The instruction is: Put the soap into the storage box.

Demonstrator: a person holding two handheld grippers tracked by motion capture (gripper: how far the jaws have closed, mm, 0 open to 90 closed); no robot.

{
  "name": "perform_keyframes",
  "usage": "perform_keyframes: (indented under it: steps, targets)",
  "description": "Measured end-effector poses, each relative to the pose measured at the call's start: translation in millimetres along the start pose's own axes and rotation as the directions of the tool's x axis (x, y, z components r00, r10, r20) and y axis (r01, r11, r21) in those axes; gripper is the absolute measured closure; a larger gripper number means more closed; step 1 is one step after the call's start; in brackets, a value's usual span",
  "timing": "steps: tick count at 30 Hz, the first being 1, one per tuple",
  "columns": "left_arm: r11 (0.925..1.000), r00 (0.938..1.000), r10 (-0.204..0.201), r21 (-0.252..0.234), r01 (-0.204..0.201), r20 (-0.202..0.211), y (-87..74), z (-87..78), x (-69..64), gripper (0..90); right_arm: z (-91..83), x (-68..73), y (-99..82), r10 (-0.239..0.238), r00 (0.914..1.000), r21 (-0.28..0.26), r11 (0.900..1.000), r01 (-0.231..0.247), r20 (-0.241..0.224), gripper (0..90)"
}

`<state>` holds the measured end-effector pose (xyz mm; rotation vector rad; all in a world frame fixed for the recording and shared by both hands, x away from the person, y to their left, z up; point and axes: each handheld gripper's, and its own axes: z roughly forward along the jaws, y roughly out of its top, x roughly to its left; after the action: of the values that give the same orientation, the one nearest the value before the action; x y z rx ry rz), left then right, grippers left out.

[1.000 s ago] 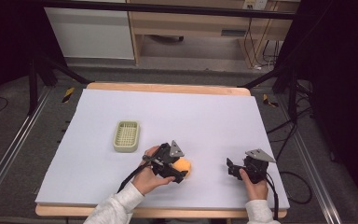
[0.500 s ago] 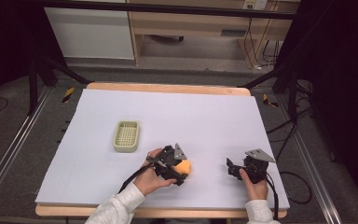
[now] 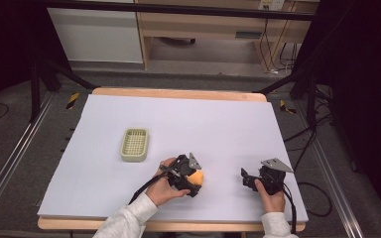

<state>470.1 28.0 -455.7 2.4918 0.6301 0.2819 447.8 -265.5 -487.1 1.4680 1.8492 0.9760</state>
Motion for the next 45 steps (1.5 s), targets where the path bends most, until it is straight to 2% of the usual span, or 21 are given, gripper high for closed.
perform_keyframes:
  steps: [14, 20, 45]
  targets:
    - [0.9997, 0.9999, 0.013, 0.022, -0.014, 0.01, 5.8, 5.7, -2.1, 21.3, 0.3, 0.2, 0.1, 0.002, 1.0, 0.004, 1.0, -0.002, -0.002, 3.7]
    - [0.9989, 0.9996, 0.027, 0.039, -0.027, 0.0, 7.8, 10.5, -4.0, 20.5, 0.5, 0.2, 0.1, 0.0, 1.0, 0.005, 1.0, 0.0, -0.004, 3.7]
    - [0.9989, 0.9999, -0.007, 0.047, 0.008, -0.011, 8.4, 14.4, -3.9, 24.6, 0.5, 0.8, 0.1, 0.0, 1.0, 0.01, 1.0, 0.0, -0.004, 3.7]
